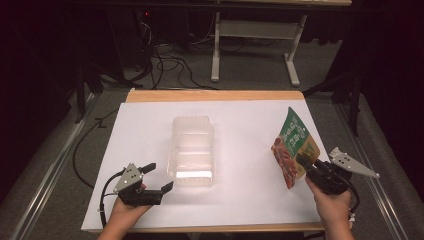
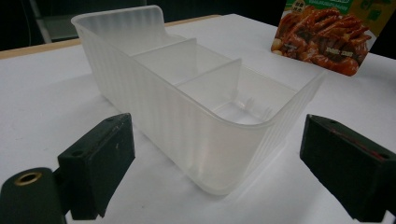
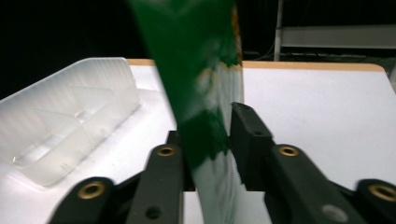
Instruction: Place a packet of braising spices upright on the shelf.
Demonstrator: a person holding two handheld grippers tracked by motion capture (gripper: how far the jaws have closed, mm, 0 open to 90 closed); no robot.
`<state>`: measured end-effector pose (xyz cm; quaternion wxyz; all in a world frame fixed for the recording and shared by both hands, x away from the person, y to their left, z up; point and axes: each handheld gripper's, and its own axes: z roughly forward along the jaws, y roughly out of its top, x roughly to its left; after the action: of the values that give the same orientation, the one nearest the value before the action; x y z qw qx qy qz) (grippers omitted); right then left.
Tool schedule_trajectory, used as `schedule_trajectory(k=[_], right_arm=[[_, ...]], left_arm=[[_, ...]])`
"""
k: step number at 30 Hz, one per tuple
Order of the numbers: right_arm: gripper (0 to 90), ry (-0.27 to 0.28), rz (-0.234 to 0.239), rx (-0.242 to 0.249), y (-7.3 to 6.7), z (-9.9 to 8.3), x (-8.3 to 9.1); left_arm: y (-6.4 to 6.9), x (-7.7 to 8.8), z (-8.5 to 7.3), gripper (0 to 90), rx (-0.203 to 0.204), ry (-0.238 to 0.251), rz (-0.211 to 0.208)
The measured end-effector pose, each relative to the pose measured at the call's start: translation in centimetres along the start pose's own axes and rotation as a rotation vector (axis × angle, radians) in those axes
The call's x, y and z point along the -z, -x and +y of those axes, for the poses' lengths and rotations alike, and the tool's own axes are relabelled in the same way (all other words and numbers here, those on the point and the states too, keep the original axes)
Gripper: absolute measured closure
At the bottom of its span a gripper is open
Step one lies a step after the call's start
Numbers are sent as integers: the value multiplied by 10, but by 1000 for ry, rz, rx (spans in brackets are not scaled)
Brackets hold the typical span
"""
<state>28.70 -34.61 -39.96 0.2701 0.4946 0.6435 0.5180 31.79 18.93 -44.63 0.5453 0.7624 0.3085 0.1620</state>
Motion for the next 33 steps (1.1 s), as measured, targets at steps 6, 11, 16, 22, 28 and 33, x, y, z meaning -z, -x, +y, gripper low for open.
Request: schedule_trajectory(k=[6,11,16,22,28,33], right_arm=[[858,-2,-42,-23,0,-1,1],[900,2,-62,-43,5,-1,1],[900,11,-47,-60,15,-1,2],[900,11,-42,-55,18,-1,3],[900,19,-31,-24,16,2,3],[900,31,-5,9,12,6,6]], left_arm=[[0,1,0,107,-2,0,0],[0,0,0,108,-3,-1,0],[1,-1,0,108,-3,-4,-1],[1,-1,0,108,-3,-4,0],[0,0,0,108,-4,-3,1],[1,0,0,108,-3,1,1]])
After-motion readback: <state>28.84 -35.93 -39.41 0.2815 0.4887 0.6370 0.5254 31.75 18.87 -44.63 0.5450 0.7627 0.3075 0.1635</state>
